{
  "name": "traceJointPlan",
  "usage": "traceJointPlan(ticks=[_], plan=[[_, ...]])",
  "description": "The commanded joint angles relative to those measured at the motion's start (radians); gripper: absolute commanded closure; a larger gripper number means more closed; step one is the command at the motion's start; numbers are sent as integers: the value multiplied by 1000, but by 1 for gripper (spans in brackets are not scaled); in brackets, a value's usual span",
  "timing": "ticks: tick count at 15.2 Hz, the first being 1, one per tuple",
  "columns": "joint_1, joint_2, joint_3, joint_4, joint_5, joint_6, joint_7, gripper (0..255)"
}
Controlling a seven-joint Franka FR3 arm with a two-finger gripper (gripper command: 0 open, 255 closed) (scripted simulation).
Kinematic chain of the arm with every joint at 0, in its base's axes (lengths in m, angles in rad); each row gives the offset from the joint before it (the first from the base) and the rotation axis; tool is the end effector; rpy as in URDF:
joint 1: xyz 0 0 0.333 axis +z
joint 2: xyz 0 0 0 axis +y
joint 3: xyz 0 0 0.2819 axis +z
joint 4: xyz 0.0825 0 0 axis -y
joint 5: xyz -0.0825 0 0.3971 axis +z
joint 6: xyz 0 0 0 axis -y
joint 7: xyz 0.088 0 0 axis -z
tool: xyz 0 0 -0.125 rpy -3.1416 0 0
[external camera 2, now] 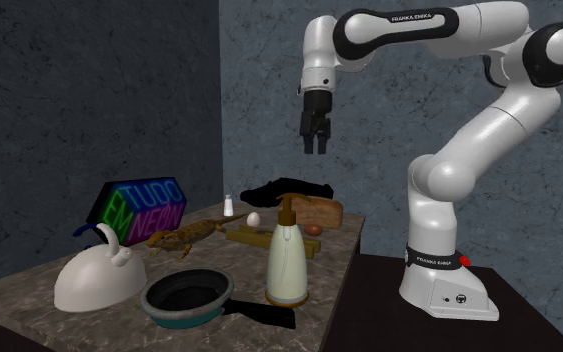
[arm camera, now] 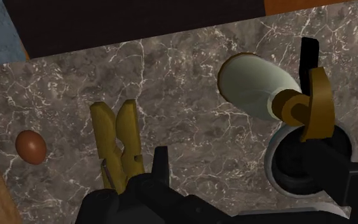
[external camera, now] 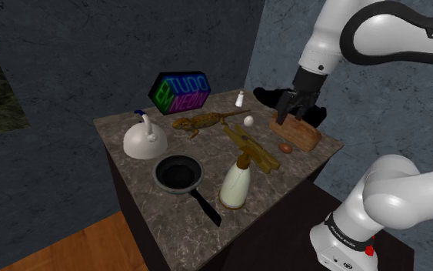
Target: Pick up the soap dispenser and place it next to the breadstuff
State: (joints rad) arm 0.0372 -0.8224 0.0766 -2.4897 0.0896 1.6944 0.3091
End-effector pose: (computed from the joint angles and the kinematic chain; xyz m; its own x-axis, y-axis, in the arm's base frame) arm 0.3413 0.0505 0.5057 0.9737 -0.2272 0.0144 -0.2265 -0.9732 -0.0393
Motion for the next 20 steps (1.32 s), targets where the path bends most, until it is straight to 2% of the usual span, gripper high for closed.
traceJointPlan(ticks=[1,10,17,20], plan=[[16,17,47,-28,26,58,44,0],[68,178,255,-79,102,314,229,0],[68,218,274,-147,111,422,229,0],[68,222,276,-152,111,431,229,0]])
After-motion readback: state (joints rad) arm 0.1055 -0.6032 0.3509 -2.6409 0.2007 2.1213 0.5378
